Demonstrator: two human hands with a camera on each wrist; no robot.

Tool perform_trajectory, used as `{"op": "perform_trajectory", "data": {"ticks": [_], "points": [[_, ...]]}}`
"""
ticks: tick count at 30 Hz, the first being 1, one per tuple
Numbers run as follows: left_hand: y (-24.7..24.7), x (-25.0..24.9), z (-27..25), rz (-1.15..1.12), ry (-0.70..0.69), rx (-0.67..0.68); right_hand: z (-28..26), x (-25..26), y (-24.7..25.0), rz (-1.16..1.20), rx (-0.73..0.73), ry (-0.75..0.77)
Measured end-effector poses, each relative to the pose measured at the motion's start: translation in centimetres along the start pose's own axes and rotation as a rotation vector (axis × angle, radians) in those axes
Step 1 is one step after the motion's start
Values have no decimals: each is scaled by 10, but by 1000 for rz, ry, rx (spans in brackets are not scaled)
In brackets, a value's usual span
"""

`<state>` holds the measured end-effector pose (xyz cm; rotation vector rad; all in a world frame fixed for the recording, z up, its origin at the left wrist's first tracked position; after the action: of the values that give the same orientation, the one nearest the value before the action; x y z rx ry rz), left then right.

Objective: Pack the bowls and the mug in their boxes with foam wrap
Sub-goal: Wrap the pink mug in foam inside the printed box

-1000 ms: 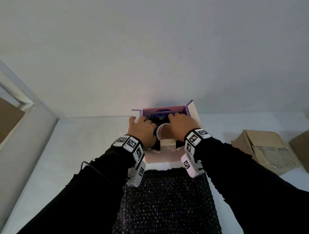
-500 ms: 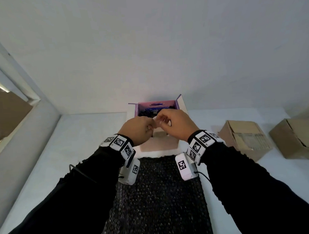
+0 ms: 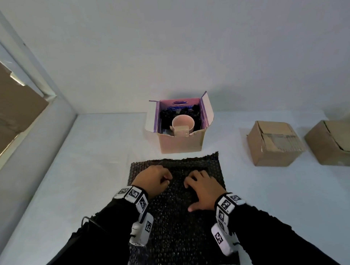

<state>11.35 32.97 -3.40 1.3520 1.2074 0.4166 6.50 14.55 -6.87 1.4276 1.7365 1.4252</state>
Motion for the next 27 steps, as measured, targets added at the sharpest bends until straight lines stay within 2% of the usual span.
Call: {"op": "perform_trajectory", "data": {"ticks": [2,5,7,9,11,13,15,18,20,22,25,27], "points": [[-4,5,-4,-6,20,-15,-1,-1,1,-34,-94,2],[-2,7,-10,25,44,-105,-2,-10,15,11,-238,-16],[5,8,-13,13,88,-219,-7,-17,31,127,-329,-38],[13,8,-18,-130,120,-285,-11,-26,50,297,-420,-88],[20,6,-19,-198,101,-303,-15,-35,68,429,-509,-126],[30,-1,-18,-89,35,-319,-18,-40,85,541,-595,-125],[42,-12,-12,-61,-47,-411,-22,-43,98,637,-673,-133],[59,-27,-3,-298,-34,-547,-24,-42,116,642,-788,-143],[71,-40,4,-336,-27,-553,-27,-34,128,654,-811,-125],[80,-55,10,-289,-82,-518,-27,-24,137,639,-763,-73],[90,-70,17,-277,-145,-480,-22,-19,147,456,-703,-72],[92,-69,19,-318,-131,-452,-18,-24,153,443,-672,-75]]}}
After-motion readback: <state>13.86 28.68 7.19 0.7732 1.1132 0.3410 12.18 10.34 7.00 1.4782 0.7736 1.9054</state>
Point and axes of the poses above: each hand's wrist, its own z-axis towards the middle knuckle, its own y-axis out of the back of the hand, x = y × z, the point moved 4 cm from there along z, towards the middle knuckle, and after that the axes turned 2 degrees about -z, right-handed, at the moved point
